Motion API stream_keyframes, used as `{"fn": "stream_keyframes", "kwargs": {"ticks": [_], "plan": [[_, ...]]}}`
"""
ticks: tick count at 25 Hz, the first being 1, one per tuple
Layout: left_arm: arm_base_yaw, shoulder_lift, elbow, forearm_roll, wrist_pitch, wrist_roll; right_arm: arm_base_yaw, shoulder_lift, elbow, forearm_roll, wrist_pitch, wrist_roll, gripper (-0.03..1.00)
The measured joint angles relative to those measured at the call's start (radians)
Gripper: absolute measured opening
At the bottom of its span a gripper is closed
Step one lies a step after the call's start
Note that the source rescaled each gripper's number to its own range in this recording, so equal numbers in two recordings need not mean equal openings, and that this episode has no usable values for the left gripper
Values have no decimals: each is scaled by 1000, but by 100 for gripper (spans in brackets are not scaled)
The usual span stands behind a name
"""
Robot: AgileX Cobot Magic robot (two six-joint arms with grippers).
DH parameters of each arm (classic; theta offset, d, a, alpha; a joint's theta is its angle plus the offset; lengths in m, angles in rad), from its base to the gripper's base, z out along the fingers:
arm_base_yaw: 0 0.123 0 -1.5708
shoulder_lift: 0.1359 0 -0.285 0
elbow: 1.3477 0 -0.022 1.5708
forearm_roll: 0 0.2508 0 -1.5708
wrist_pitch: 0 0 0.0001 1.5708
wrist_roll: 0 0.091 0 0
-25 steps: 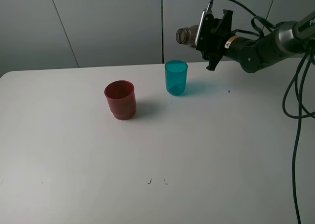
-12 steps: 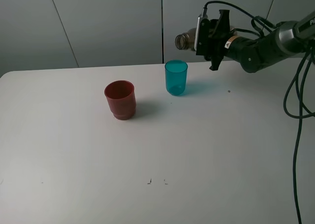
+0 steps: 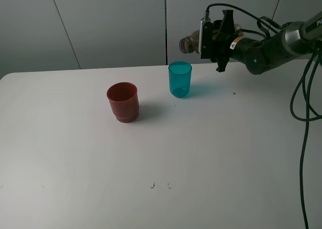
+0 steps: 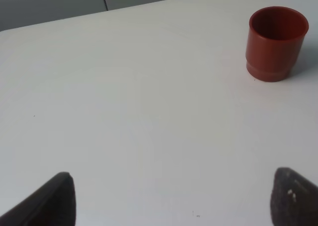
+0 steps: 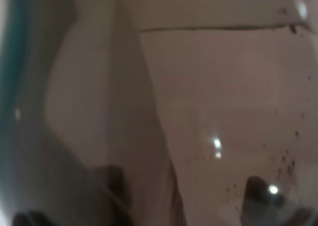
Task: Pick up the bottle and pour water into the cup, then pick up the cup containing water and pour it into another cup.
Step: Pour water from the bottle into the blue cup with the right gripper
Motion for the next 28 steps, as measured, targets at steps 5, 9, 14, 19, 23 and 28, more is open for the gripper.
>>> {"fn": "stream_keyframes", "kwargs": {"ticks": [5, 9, 14, 19, 23, 28], "plan": [[0, 0, 0, 0, 0, 0, -2, 0, 0, 6, 0, -30, 3], [0, 0, 0, 0, 0, 0, -2, 0, 0, 6, 0, -57, 3], [0, 0, 0, 0, 0, 0, -2, 0, 0, 6, 0, -89, 3], [0, 0, 0, 0, 0, 0, -2, 0, 0, 6, 0, -106, 3], [0, 0, 0, 0, 0, 0, -2, 0, 0, 6, 0, -137, 3], [0, 0, 0, 0, 0, 0, -2, 0, 0, 6, 0, -155, 3]]}}
